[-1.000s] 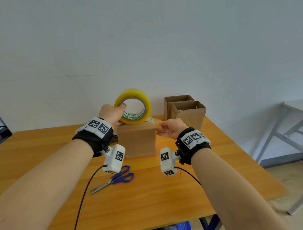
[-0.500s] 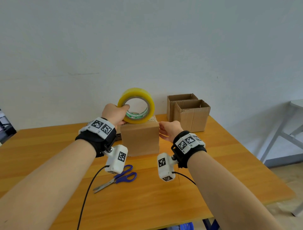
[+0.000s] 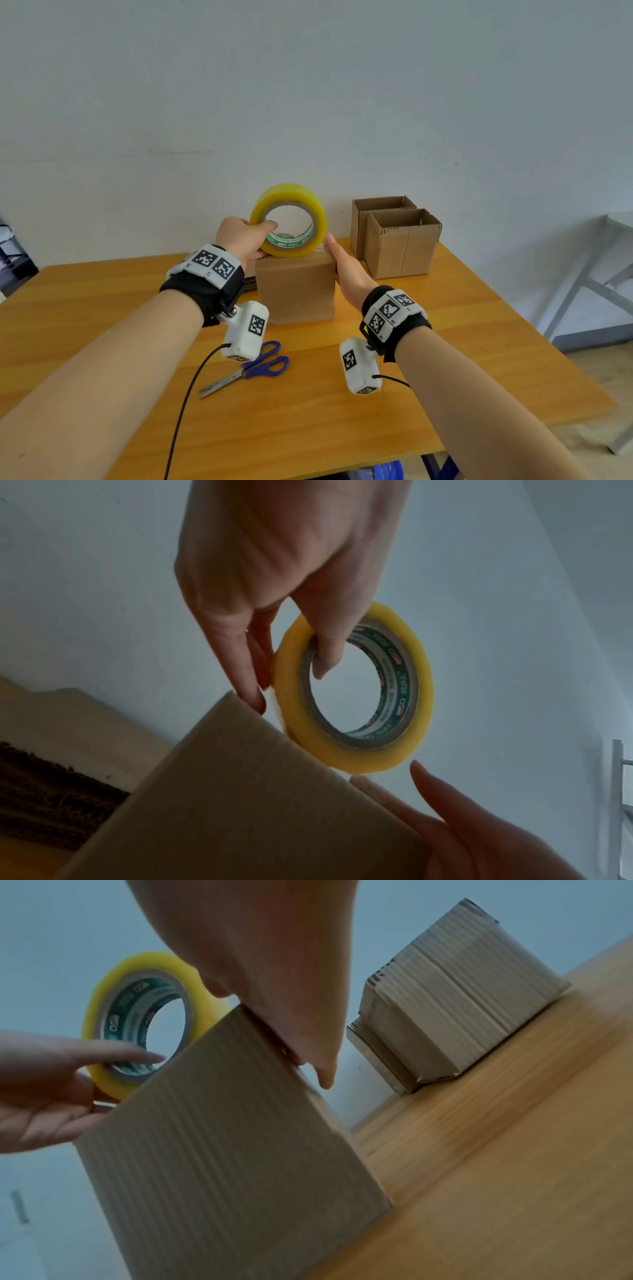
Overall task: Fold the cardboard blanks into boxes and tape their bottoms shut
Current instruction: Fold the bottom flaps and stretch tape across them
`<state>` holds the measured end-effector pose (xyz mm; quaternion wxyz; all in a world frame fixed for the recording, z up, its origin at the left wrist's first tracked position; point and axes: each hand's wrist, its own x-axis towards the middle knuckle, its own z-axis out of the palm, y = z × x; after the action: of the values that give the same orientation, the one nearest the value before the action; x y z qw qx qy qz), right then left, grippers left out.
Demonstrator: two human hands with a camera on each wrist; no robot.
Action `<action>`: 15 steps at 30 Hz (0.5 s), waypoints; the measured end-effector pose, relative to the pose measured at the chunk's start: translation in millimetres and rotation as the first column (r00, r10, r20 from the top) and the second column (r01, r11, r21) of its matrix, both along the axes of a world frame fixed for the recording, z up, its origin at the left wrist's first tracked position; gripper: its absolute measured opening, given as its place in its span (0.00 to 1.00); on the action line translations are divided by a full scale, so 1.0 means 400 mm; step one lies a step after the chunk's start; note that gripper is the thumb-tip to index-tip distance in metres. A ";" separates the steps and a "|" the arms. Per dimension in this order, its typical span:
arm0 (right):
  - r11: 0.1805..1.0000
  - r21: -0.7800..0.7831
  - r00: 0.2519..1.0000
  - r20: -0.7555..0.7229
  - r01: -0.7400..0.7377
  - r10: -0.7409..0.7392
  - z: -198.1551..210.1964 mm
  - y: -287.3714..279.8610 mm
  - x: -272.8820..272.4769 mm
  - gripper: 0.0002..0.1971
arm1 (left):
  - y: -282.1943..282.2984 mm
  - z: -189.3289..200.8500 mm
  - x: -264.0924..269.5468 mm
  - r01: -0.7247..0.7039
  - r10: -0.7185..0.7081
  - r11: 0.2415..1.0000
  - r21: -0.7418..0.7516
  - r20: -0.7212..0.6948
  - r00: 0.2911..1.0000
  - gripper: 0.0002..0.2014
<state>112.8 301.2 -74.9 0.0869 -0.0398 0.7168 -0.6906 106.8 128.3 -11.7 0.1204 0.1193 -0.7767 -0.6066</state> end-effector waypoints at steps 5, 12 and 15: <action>0.986 0.152 0.993 -0.082 -0.071 0.084 0.002 0.013 0.019 0.39 | -0.002 -0.003 -0.005 -0.008 0.008 1.000 -0.002 0.005 1.000 0.17; 0.881 0.428 0.970 -0.044 -0.199 0.240 -0.059 0.068 0.010 0.39 | -0.009 -0.007 -0.011 0.004 -0.004 1.000 -0.009 0.007 1.000 0.22; 0.800 0.597 0.960 -0.185 -0.061 0.211 -0.066 0.072 0.011 0.43 | -0.009 -0.011 -0.010 0.010 -0.010 1.000 -0.022 0.004 1.000 0.19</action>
<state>117.2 329.9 -101.5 0.0567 -0.1465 0.8947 -0.4181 102.8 124.6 -15.9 0.1170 0.1153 -0.7843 -0.5983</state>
